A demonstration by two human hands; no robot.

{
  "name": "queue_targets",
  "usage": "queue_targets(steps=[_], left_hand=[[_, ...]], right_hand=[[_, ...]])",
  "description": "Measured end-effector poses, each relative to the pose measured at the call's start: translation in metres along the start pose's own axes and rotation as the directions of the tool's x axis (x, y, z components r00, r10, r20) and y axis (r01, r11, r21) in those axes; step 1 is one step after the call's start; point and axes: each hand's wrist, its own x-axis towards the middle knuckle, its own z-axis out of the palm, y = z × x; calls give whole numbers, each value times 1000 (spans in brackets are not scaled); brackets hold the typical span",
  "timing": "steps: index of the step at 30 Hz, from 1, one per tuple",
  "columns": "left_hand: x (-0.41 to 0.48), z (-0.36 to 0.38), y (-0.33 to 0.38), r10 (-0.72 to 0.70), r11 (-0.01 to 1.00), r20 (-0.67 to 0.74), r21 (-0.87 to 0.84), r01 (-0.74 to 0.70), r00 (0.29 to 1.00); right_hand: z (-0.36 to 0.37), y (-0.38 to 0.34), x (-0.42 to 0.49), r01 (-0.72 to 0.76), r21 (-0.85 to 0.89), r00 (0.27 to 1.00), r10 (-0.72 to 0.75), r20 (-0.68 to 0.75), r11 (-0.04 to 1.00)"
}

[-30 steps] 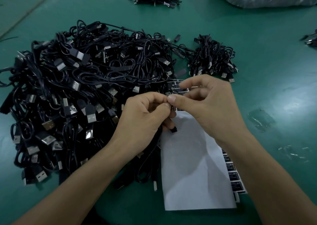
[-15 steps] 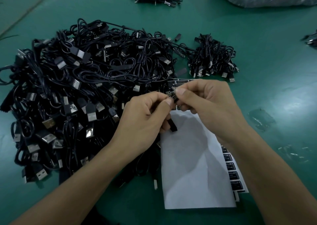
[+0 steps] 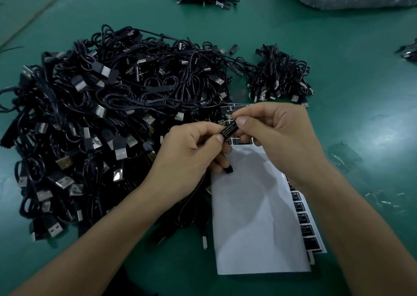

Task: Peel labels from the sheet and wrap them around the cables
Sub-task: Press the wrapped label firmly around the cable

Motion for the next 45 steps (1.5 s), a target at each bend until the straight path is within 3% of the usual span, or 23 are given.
queue_targets(steps=[14, 21, 25, 30, 34, 38, 45], left_hand=[[0, -1, 1, -71, 985, -37, -161, 65, 997], [2, -3, 4, -61, 997, -24, -51, 59, 998], [2, -5, 3, -32, 999, -73, -22, 31, 997], [2, -5, 3, -47, 993, -227, -113, 22, 973], [1, -3, 5, -20, 999, -316, -50, 4, 948], [0, -1, 8, 9, 999, -360, -32, -22, 933], [3, -4, 7, -46, 997, -370, -81, 17, 928]], right_hand=[[1, 0, -1, -1, 73, 999, -3, 53, 997], [4, -2, -3, 22, 121, 999, -27, 38, 992], [6, -5, -5, -49, 169, 999, 44, 29, 984], [5, -12, -12, -155, -71, 981, 162, 109, 985], [11, -16, -16, -142, -242, 979, 172, 110, 960], [20, -18, -24, -89, -358, 964, 171, 204, 929], [30, -18, -27, -90, -279, 963, 154, 219, 956]])
